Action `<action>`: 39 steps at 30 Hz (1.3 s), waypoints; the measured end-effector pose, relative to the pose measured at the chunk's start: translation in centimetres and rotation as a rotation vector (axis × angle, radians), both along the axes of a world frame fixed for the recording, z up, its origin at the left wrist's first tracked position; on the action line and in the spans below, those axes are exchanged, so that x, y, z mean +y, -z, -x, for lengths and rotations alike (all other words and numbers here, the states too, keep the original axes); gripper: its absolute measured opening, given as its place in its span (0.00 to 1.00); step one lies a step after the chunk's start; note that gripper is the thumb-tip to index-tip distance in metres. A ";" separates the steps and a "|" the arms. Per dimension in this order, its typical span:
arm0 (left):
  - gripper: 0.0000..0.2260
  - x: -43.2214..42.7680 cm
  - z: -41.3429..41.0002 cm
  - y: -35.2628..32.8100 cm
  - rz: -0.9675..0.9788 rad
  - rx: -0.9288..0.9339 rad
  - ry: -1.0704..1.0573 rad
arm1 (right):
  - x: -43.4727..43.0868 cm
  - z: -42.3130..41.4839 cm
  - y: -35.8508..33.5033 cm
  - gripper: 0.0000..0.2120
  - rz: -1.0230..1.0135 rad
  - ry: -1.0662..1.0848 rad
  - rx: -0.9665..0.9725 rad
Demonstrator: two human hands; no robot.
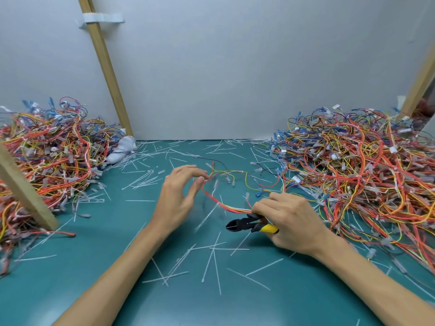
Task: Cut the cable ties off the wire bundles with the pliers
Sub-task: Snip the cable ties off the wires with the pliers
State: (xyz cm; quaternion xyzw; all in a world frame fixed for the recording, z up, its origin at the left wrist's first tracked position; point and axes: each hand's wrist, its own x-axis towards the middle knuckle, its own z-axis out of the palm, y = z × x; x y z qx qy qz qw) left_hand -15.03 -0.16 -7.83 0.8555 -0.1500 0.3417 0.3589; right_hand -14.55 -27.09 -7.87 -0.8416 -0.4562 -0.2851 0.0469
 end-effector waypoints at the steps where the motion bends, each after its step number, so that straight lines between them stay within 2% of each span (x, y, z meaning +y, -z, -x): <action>1: 0.07 0.1 0.0 -0.1 -0.027 -0.012 0.021 | -0.2 -0.1 0.1 0.07 0.005 0.009 0.000; 3: 0.09 0.0 -0.1 0.1 -0.114 0.008 0.083 | -0.5 -0.4 0.1 0.09 -0.005 0.021 -0.007; 6: 0.21 -0.1 -0.1 0.9 -0.284 0.092 0.171 | -0.7 -0.4 0.0 0.09 -0.047 0.025 -0.040; 7: 0.22 -0.1 -0.1 1.1 -0.314 0.108 0.176 | -0.7 -0.5 -0.1 0.08 -0.070 0.023 -0.053; 12: 0.03 -0.7 0.5 0.7 -0.344 0.032 0.135 | -0.9 -0.5 -0.5 0.09 -0.154 0.064 -0.100; 15: 0.06 -1.3 1.3 -1.0 -0.267 -0.161 0.113 | -1.1 -0.6 -0.9 0.05 -0.189 0.082 -0.126; 17: 0.07 -1.8 1.9 -2.2 -0.256 -0.297 0.121 | -0.8 -0.6 -1.1 0.08 -0.206 0.094 -0.158; 19: 0.07 -2.5 2.5 -2.6 -0.274 -0.353 0.171 | -0.6 -0.5 -0.9 0.10 -0.207 0.102 -0.205; 22: 0.07 -3.4 3.0 -2.2 -0.201 -0.238 0.191 | -1.0 -0.9 -0.6 0.12 -0.176 0.156 -0.236; 24: 0.07 -3.6 2.9 -1.6 -0.183 -0.098 0.127 | -1.5 -1.3 -0.5 0.18 -0.100 0.211 -0.194; 27: 0.03 -3.1 2.2 -0.3 -0.283 0.050 0.121 | -1.8 -1.7 -0.2 0.21 0.083 0.245 -0.045; 30: 0.06 -2.2 1.3 1.0 -0.331 0.186 0.155 | -1.7 -2.2 0.3 0.19 0.170 0.247 0.160; 34: 0.10 -1.7 0.7 2.0 -0.285 0.313 0.189 | -2.3 -2.4 0.9 0.17 -0.028 0.233 0.308; 37: 0.13 -1.9 0.8 2.3 -0.310 0.287 0.127 | -2.3 -2.1 1.1 0.21 -0.213 0.232 0.332; 39: 0.12 -1.9 0.7 2.4 -0.328 0.269 0.118 | -1.8 -1.8 0.9 0.17 -0.362 0.233 0.307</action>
